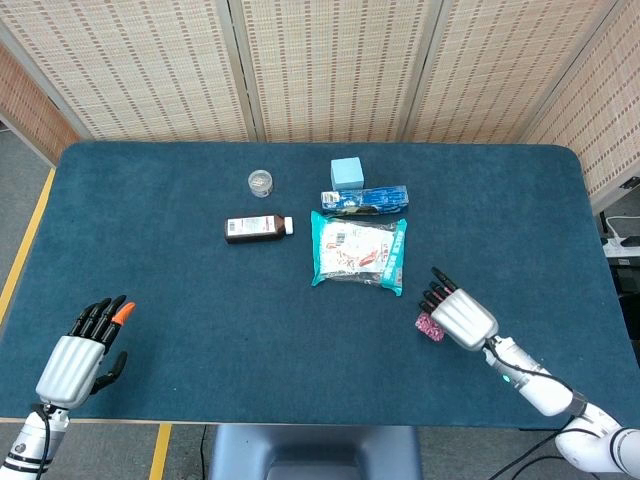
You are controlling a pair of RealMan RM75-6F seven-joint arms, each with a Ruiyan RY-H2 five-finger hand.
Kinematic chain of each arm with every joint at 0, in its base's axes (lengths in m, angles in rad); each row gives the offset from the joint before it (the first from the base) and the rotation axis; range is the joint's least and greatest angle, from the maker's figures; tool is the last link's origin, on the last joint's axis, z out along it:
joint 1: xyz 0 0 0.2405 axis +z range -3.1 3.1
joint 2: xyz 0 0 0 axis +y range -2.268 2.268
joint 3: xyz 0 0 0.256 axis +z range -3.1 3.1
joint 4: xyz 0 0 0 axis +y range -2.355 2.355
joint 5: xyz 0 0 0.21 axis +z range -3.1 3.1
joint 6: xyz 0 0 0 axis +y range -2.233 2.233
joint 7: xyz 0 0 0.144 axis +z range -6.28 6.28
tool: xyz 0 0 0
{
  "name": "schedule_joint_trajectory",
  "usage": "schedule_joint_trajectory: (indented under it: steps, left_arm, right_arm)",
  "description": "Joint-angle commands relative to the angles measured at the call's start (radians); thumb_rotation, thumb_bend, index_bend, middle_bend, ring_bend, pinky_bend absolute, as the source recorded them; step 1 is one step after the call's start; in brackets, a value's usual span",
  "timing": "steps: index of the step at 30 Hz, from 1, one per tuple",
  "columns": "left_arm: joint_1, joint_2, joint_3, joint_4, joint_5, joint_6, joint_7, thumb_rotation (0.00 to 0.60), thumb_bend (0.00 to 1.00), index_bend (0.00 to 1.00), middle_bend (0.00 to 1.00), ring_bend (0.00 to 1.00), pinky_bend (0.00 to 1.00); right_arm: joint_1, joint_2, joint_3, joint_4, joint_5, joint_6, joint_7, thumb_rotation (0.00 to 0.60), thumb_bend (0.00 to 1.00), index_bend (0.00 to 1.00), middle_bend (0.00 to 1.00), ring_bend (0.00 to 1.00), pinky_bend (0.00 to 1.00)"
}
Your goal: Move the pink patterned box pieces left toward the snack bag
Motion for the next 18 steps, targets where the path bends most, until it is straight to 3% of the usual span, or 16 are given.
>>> schedule_joint_trajectory:
  steps: [1,9,10,11,13,14,18]
  left_arm:
    - [0.001,0.0,0.001,0.0,0.002,0.002,-0.001,0.6,0.48,0.0,0.0,0.0,0.12]
    - [0.007,0.01,0.006,-0.004,0.014,0.016,-0.013,0.6,0.48,0.0,0.0,0.0,0.12]
    - [0.007,0.011,0.007,-0.004,0.016,0.016,-0.015,0.6,0.48,0.0,0.0,0.0,0.12]
    - [0.007,0.013,0.008,-0.005,0.017,0.018,-0.018,0.6,0.48,0.0,0.0,0.0,0.12]
    - [0.009,0.018,0.006,-0.007,0.016,0.022,-0.024,0.6,0.48,0.0,0.0,0.0,0.12]
    - [0.01,0.019,0.005,-0.007,0.014,0.024,-0.028,0.6,0.48,0.0,0.0,0.0,0.12]
    - [0.011,0.024,0.003,-0.005,0.012,0.026,-0.038,0.6,0.48,0.0,0.0,0.0,0.12]
  right_arm:
    - [-0.003,-0.001,-0.026,-0.05,-0.041,0.007,-0.038,0.6,0.21,0.66,0.44,0.2,0.0]
    - [0.005,-0.057,-0.025,-0.092,-0.036,-0.067,-0.144,0.6,0.21,0.6,0.44,0.2,0.0]
    - [0.005,-0.059,-0.021,-0.096,-0.02,-0.084,-0.16,0.6,0.21,0.5,0.4,0.18,0.0]
    - [0.004,-0.058,-0.016,-0.112,0.011,-0.116,-0.182,0.6,0.21,0.32,0.3,0.13,0.0]
    - [0.006,-0.054,-0.006,-0.142,0.045,-0.15,-0.206,0.6,0.21,0.08,0.14,0.05,0.0]
    - [0.007,-0.052,-0.003,-0.152,0.056,-0.16,-0.217,0.6,0.21,0.02,0.08,0.02,0.0]
    - [0.001,-0.036,0.01,-0.191,0.104,-0.186,-0.285,0.6,0.21,0.0,0.0,0.0,0.0]
